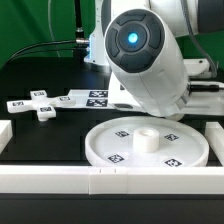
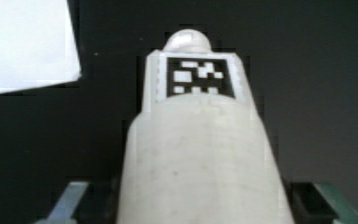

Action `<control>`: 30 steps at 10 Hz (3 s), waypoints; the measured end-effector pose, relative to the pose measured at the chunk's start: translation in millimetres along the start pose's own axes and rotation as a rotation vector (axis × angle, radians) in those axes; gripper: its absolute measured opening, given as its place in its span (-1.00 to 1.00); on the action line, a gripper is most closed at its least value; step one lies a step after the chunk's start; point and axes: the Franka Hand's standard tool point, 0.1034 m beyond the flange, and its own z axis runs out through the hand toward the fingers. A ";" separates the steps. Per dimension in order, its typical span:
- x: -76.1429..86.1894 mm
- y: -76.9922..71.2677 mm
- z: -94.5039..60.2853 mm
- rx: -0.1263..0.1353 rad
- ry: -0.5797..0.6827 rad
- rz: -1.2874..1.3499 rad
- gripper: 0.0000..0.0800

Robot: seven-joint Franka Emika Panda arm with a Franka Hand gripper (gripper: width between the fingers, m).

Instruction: Assemble round table

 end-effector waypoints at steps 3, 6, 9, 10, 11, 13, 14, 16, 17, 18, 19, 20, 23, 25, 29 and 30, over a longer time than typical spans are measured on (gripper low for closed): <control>-31.2 -2.5 -31.1 -0.003 -0.040 -0.017 0.02; -23.9 -4.1 -29.7 0.001 -0.001 -0.016 0.02; -16.1 -8.4 -49.7 0.010 0.197 -0.067 0.02; -20.1 -10.2 -68.1 0.013 0.233 -0.086 0.02; -25.2 -15.0 -85.6 0.018 0.265 -0.094 0.02; -30.4 -31.0 -108.8 0.030 0.378 -0.081 0.02; -26.3 -31.9 -108.9 0.033 0.462 -0.089 0.02; -22.8 -33.8 -112.3 0.042 0.598 -0.092 0.02; -21.2 -33.5 -114.3 0.035 0.677 -0.117 0.02; -18.6 -28.0 -120.3 0.006 0.747 -0.184 0.02; -18.4 -25.2 -130.1 0.009 0.850 -0.190 0.02; -18.7 -23.9 -138.0 -0.028 0.933 -0.237 0.02; -14.0 -24.9 -142.1 -0.040 1.173 -0.276 0.02; -13.3 -22.4 -136.7 -0.064 1.219 -0.308 0.02; -10.7 -9.5 -152.4 -0.205 1.228 -0.464 0.02; -10.5 -10.1 -151.3 -0.204 1.227 -0.464 0.02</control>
Offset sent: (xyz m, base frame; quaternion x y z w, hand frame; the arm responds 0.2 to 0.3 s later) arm 0.0000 0.0000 0.0000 0.0000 0.0000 0.0000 1.0000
